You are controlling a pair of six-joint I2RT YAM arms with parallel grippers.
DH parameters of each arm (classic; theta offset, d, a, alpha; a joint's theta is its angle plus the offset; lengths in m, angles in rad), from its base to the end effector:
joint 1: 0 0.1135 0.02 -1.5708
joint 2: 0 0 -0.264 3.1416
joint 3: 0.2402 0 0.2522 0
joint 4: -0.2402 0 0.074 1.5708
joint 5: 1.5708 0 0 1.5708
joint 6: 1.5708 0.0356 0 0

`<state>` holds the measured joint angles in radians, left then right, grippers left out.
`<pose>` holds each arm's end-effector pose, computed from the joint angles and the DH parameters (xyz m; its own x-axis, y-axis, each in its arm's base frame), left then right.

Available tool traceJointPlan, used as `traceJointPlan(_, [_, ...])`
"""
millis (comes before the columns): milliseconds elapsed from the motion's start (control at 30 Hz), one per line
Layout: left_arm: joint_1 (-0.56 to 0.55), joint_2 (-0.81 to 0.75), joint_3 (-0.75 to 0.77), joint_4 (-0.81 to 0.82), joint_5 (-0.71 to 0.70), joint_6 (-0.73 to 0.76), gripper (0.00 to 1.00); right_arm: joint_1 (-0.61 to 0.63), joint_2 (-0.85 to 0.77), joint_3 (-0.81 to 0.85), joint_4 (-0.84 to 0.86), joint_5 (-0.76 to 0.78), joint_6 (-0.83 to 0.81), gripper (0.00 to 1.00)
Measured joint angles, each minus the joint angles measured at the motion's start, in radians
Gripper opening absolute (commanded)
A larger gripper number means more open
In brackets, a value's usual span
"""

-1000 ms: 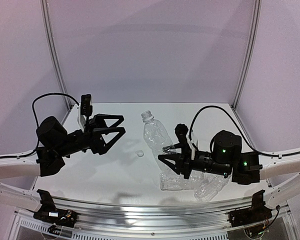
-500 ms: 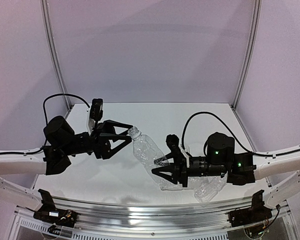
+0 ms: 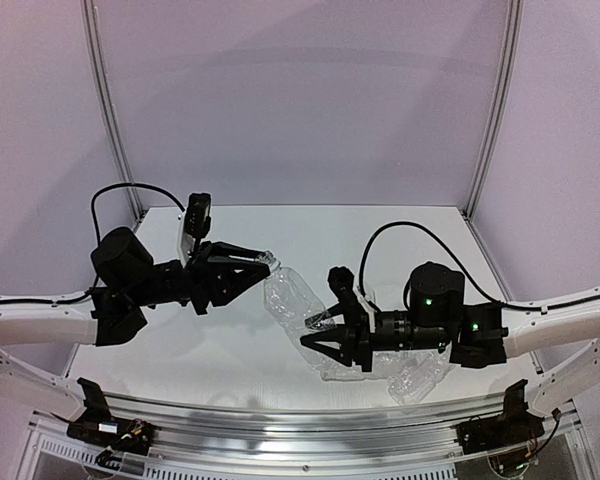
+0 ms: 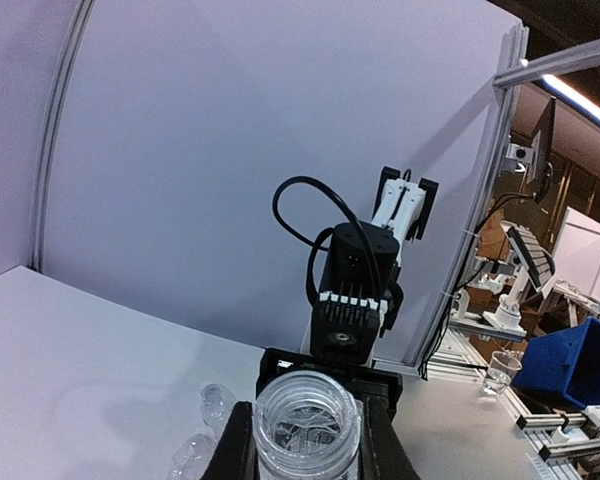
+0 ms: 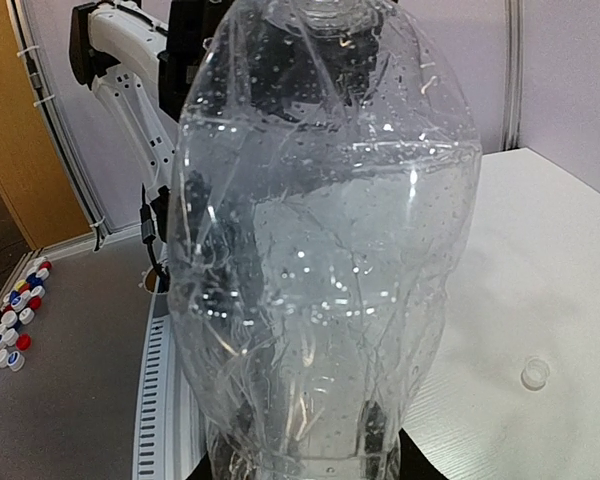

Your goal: Unscrew the bottle caps

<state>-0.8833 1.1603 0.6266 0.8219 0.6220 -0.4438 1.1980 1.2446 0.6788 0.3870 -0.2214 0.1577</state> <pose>0.1456 -0.2100 0.3119 -0.2590 -0.2345 -0.9370 0.9649 -0.0184 -0.2621 0.0952 0.2649 0.2636 -0.2190 -0.1394 -0.9657 -0.9649 0.1782 0.1931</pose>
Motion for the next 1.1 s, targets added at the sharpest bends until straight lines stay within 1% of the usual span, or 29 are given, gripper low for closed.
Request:
traceJointPlan(67, [0.002,0.003,0.003,0.002,-0.003,0.004,0.09,-0.004,0.000,0.001,0.000,0.004,0.001,0.00])
traceJointPlan(100, [0.003,0.002,0.003,0.003,-0.004,0.002,0.09,-0.004,0.000,0.001,-0.001,0.006,0.000,0.03])
traceJointPlan(200, [0.005,-0.003,0.003,-0.001,-0.010,0.003,0.09,-0.004,0.000,0.006,-0.006,0.020,-0.001,0.26])
traceJointPlan(267, [0.005,-0.014,0.005,-0.022,-0.021,0.011,0.09,-0.003,0.000,0.011,-0.014,0.031,0.000,0.45])
traceJointPlan(367, [0.005,-0.047,0.005,-0.084,-0.040,0.034,0.09,-0.001,0.000,0.016,-0.028,0.056,-0.002,0.66])
traceJointPlan(533, [0.039,-0.111,0.005,-0.204,-0.124,0.072,0.08,0.001,0.000,0.029,-0.050,0.164,0.010,0.93])
traceJointPlan(567, [0.053,-0.125,0.005,-0.227,-0.144,0.078,0.08,0.001,0.000,0.029,-0.054,0.179,0.016,0.97])
traceJointPlan(600, [0.068,-0.138,0.005,-0.249,-0.166,0.081,0.08,0.001,0.000,0.029,-0.057,0.202,0.018,0.99])
traceJointPlan(733, [0.106,-0.164,0.006,-0.318,-0.250,0.093,0.08,0.001,-0.003,0.029,-0.080,0.270,0.031,0.99])
traceJointPlan(833, [0.111,-0.170,0.007,-0.390,-0.351,0.117,0.05,0.001,-0.011,0.029,-0.096,0.316,0.039,0.99])
traceJointPlan(1033, [0.116,-0.171,0.046,-0.592,-0.685,0.154,0.05,0.001,-0.025,0.029,-0.104,0.406,0.051,0.99])
traceJointPlan(1100, [0.118,-0.171,0.057,-0.633,-0.800,0.165,0.05,0.001,-0.026,0.029,-0.106,0.427,0.053,0.99])
